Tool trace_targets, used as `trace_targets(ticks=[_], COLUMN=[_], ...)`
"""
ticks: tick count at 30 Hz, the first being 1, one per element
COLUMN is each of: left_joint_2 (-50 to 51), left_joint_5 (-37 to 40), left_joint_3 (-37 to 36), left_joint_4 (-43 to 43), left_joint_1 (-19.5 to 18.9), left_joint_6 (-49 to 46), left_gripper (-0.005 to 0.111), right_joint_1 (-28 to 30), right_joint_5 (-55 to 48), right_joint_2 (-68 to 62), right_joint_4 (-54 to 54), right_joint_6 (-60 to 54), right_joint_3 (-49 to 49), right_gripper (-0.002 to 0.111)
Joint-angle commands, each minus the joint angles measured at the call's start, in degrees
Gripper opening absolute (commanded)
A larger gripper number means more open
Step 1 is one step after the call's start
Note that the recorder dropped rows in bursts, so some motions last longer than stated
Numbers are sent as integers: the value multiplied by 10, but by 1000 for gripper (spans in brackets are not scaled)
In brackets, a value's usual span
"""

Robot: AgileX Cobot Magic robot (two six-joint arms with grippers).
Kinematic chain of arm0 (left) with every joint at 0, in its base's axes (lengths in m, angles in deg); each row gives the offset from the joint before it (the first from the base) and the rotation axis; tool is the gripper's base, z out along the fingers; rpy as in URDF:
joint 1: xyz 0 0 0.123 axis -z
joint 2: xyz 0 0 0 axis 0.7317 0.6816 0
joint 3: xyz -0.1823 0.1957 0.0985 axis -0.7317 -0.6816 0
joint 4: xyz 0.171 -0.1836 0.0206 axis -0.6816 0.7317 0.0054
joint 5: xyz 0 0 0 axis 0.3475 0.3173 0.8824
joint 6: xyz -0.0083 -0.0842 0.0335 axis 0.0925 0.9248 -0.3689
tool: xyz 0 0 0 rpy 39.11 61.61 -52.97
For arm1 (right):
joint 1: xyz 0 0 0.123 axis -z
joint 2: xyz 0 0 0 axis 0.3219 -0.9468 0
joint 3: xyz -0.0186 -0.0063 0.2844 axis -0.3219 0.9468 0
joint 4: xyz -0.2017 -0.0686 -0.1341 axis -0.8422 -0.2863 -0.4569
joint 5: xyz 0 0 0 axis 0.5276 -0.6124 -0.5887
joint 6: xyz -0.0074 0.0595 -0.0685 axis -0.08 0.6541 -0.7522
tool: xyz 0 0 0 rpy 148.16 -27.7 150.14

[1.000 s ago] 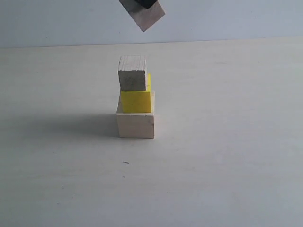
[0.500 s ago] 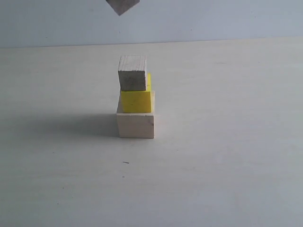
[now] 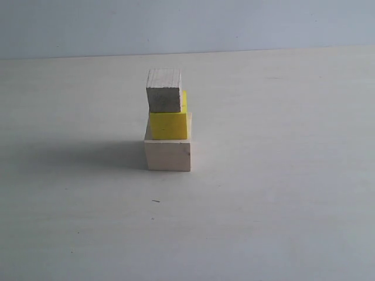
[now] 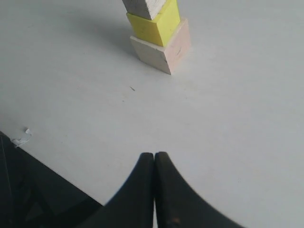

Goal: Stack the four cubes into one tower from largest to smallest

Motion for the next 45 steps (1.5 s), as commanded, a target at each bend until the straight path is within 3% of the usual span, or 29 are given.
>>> trace_targets(ticks=[1,5,8,10,12,19,24,26,29,33,37,45], left_joint_2=[-2,-2,-2,5,12,38,45,53,74,96,103,118], left_joint_5=[-66,-125,-93,-34,3,119,147,182,245,245,245,245], left_joint_3=[-68,-136,-171,-174,-161,-66,27,58,115,141,142,156], left_joint_4=[141,380,571,604,604,362,61,-21,-84,-201,-215,-335], left_joint_1=[-13,-14,-16,-16,-16,-5,43,62,91,129,173,199], left_joint_6=[-94,-272,-446,-525,-533,-394,-227,-192,-153,-94,-88,340], left_gripper=[0,0,0,0,0,0,0,0,0,0,0,0], right_joint_1=[-2,-2,-2,-2,-2,-2,-2,-2,-2,-2,-2,-2], right_joint_5=[16,15,14,14,14,16,17,17,16,0,-1,-6], right_joint_2=[3,3,3,3,3,3,3,3,3,3,3,3], right_joint_4=[2,2,2,2,2,2,2,2,2,2,2,1], right_joint_6=[18,30,32,46,46,46,46,46,46,46,46,21], right_joint_3=[1,1,1,1,1,1,1,1,1,1,1,1], right_gripper=[0,0,0,0,0,0,0,0,0,0,0,0])
